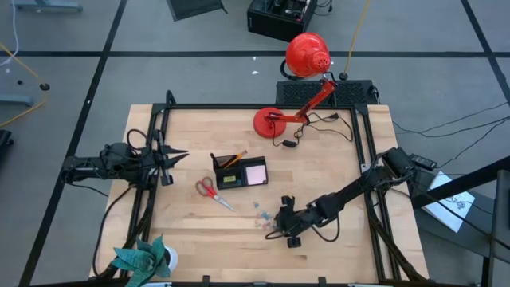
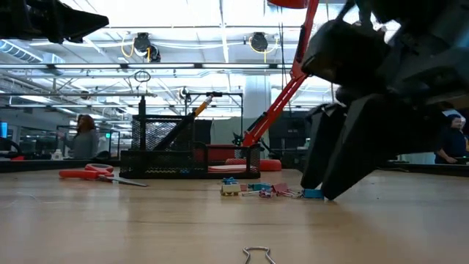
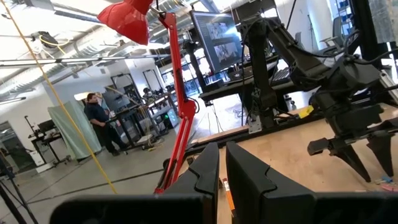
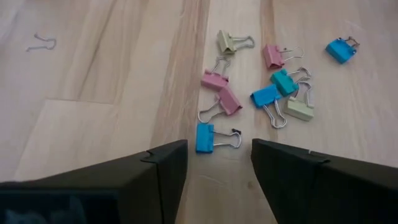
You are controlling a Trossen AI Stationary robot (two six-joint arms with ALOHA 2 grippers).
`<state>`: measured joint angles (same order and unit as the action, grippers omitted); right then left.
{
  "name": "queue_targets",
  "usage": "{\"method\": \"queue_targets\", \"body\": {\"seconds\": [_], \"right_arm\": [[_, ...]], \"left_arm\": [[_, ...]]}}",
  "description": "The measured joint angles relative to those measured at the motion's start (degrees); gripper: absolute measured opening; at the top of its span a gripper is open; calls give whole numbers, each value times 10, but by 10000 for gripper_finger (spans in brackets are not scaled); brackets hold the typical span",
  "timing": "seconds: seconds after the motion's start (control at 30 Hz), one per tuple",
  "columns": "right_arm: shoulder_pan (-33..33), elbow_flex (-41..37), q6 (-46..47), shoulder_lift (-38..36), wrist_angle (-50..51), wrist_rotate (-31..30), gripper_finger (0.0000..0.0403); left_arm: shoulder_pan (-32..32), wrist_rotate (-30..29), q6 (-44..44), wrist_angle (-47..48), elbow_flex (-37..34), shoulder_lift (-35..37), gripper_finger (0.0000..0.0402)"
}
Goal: Pick and place office supplies into organizer
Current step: Put the blue binder clip into the mesh desk organizer
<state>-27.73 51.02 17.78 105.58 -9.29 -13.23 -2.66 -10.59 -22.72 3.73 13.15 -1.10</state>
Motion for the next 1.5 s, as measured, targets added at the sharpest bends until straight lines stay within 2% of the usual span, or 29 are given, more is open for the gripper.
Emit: {"method": "queue_targets", "body": {"seconds": [0.2,0.77,1.03,1.17,1.5], "right_arm": [[0,-53,8,-1,-109,-2,171],[3,-58,-1,1,-137,2,171],[3,-57,2,59,-213,10,171],[3,-56,26,64,-193,17,171],[2,-57,33,24,-124,31,171]], "left_arm": [[0,0,0,0,0,0,35],[0,0,0,0,0,0,35],[0,0,0,-1,0,0,35],[0,0,0,1,0,0,35],[0,0,0,4,0,0,35]]}}
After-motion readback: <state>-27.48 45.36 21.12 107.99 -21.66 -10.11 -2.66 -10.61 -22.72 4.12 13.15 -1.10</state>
